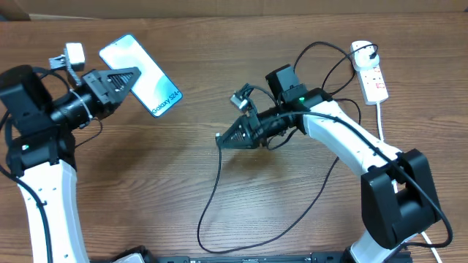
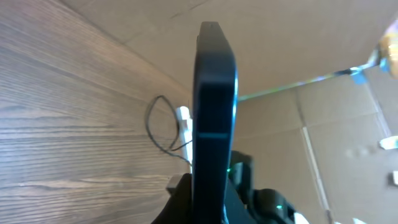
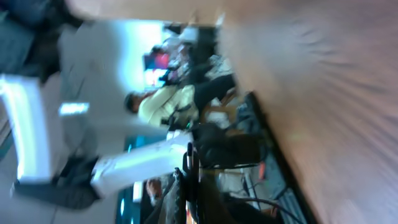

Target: Plug charger to phone and switch on socket

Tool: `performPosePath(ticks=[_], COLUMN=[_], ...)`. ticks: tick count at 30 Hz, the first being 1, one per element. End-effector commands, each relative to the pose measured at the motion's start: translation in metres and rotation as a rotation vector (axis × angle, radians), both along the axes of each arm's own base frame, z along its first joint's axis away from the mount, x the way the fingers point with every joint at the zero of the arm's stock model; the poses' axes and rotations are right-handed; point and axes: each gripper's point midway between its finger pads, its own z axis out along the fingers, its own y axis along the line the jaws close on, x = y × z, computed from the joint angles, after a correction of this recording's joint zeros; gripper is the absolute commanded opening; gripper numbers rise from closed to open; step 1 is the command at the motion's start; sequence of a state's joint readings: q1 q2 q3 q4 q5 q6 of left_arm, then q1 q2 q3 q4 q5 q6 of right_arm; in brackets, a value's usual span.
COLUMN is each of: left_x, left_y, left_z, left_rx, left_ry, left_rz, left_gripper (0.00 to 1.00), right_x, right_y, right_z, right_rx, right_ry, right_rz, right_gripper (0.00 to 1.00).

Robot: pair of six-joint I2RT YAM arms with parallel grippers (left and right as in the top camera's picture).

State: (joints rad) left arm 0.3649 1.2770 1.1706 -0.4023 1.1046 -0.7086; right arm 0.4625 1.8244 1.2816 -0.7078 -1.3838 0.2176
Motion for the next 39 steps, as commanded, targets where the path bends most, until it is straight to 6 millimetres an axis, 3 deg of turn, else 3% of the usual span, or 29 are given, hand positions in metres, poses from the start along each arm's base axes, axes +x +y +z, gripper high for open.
performPosePath(ticks=[1,8,19,26,39], left_x=[-0.012,-0.007,-0.002,0.003,-0.002], left_y=[-0.013,-0.03,-0.067,-0.068,-0.07], left_z=[0.013,-0.002,-0.026,-0.039,-0.036], left_rx=[-0.102,-0.154,-0.229,-0.249,-0.281], left_ry=[0.008,0.061,0.106,0.119,0.12], left_rz=[-0.114,-0.209,-0.415,-0.445,-0.485], left_gripper=[0.04,0.04,0.04,0.04,0.04], right_x=[-0.02,-0.034,-0.018,-0.017,-0.015], right_y=[0.008,0.02,0.029,0.03,0.031], right_z=[0.026,0.035,0.038,0.046,0.054], right_rx=[0.174,0.232,0.189,0.206,0.221], right_ry=[-0.067,-0.087,-0.082,-0.069,-0.063], right_rz=[0.102,0.167,0.143,0.158,0.174], right_gripper=[0.04,0.04,0.04,0.04,0.04])
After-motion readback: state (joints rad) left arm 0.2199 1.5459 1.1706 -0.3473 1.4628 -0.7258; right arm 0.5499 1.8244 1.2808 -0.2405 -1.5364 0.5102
